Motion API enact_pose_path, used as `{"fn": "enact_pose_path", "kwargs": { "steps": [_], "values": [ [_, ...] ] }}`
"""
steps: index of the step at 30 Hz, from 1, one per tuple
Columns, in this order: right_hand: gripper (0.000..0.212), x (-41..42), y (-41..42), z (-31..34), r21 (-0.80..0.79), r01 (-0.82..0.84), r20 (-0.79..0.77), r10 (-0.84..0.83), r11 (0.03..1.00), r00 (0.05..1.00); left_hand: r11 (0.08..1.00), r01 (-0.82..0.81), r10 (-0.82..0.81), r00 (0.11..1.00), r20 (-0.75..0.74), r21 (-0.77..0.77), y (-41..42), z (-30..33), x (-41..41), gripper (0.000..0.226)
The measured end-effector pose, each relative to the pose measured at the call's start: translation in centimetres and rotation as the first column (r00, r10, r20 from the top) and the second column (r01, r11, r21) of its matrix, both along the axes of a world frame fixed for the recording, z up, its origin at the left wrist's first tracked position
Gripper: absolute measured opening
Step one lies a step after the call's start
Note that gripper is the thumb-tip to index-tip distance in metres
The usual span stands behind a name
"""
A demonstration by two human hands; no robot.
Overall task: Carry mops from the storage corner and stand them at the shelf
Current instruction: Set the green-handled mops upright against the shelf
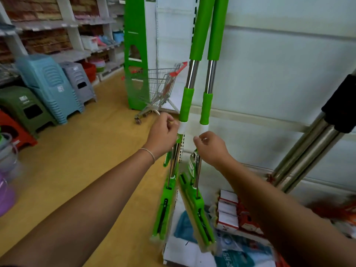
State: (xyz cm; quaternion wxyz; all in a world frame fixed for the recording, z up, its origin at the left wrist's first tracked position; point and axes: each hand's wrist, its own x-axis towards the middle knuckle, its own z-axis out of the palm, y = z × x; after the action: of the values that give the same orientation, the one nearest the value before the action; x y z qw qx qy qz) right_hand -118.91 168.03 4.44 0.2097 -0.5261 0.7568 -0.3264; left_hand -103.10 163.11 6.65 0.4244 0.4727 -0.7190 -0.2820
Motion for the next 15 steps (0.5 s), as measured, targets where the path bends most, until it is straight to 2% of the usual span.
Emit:
{"fn": "enact_pose_path", "kwargs": {
  "steps": [3,7,9,12,15],
  "values": [
    [0.043,2.0,-0.7,-0.8,0.014,0.058,0.012,-0.058,0.998,0.998,0.994,0.027,-0.031,0.999,0.037,0.108,-1.4,-1.9,0.9,0.020],
    [0.045,3.9,-1.4,-2.2,0.013,0.159,0.051,-0.159,0.987,0.986,0.966,0.100,-0.129,0.986,0.107,0.239,-2.6,-3.7,1.3,0.055],
    [0.048,4.0,-1.5,-2.7,0.014,0.202,0.044,-0.202,0.979,0.978,0.948,0.149,-0.181,0.979,0.091,0.280,-3.1,-4.0,1.1,0.063],
    [0.050,3.5,-1.8,-3.1,0.022,0.253,0.010,-0.253,0.967,0.967,0.933,0.200,-0.228,0.972,0.062,0.301,-3.6,-4.1,0.4,0.061],
    [0.048,2.5,-2.2,-3.7,0.021,0.281,-0.010,-0.281,0.959,0.960,0.899,0.245,-0.250,0.968,-0.033,0.363,-3.9,-4.1,-0.4,0.037]
  ]
}}
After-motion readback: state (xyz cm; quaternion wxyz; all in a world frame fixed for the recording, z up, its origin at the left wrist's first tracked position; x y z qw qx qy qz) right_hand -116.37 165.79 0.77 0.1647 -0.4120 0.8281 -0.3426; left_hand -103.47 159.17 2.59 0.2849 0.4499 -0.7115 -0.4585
